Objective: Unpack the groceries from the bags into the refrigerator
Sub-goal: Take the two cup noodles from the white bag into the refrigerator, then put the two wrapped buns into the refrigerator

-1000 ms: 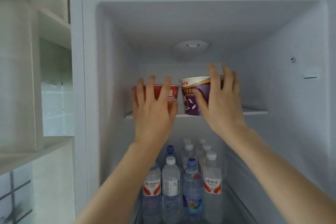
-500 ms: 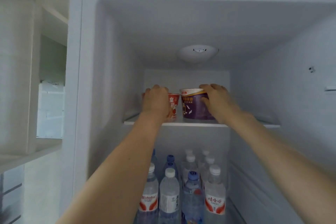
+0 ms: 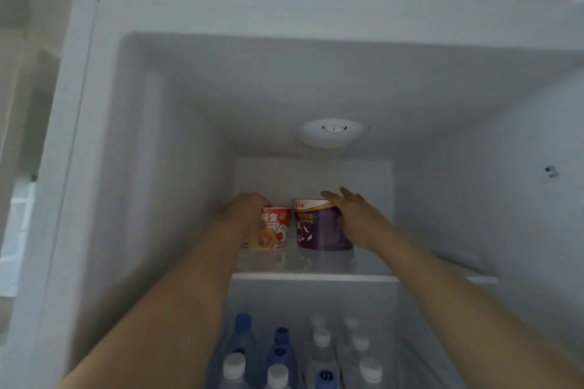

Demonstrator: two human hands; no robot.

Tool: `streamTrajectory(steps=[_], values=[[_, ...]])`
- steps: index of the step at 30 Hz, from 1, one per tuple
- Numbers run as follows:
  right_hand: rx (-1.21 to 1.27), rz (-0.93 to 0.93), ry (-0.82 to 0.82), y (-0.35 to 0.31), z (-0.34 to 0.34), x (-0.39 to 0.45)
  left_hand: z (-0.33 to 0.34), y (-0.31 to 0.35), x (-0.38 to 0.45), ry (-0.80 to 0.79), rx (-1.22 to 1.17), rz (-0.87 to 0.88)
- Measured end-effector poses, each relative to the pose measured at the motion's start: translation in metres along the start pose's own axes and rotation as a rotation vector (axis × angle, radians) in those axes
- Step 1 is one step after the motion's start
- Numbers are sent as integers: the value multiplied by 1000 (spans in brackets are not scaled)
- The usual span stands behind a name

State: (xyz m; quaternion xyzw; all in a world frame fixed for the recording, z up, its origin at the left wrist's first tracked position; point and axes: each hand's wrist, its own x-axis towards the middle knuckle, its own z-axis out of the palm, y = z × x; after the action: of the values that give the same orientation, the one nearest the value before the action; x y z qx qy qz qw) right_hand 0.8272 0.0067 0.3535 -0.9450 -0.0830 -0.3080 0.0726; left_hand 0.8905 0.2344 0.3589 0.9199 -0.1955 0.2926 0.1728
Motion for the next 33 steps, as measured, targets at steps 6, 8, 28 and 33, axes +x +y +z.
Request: streamTrajectory(steps=[6, 8, 28, 33], values=[[18, 43, -49, -2, 4, 0, -6, -3, 2, -64, 20, -8], [-3, 68, -58, -6, 4, -6, -4, -1, -3, -83, 111, -32], [111, 25, 313, -62, -36, -152, -20, 103, -192, 447, 43, 149], [116, -14, 341, -82, -58, -218, -28, 123, -250, 369, -98, 120]])
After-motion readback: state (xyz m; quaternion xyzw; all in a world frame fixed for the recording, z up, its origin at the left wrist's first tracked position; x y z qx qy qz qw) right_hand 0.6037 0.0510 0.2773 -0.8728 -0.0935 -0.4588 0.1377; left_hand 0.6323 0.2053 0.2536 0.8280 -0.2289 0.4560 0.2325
